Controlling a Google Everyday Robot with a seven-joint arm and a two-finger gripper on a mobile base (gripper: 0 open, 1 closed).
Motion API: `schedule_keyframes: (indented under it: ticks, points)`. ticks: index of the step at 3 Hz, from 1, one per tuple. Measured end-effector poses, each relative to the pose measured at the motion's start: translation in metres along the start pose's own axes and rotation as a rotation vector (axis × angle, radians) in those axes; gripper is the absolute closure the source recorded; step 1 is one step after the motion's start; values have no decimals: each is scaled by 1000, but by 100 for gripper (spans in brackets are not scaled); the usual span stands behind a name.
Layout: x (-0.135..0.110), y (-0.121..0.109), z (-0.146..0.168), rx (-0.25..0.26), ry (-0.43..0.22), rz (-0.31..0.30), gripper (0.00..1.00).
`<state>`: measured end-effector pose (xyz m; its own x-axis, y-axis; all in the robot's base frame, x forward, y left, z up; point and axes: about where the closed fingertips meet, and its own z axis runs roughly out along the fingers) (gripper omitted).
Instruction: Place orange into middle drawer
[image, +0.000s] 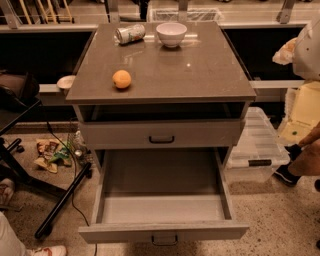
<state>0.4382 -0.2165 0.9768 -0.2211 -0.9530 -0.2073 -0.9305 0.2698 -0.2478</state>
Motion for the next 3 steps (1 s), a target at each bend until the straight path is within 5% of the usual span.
schedule_keyframes:
  ticks: [1, 2, 3]
  points:
    - [0, 0, 0, 0, 0, 0, 0]
    - [-11, -27, 9, 48, -66, 24, 0]
    - [-37, -73, 30, 101, -212, 60, 0]
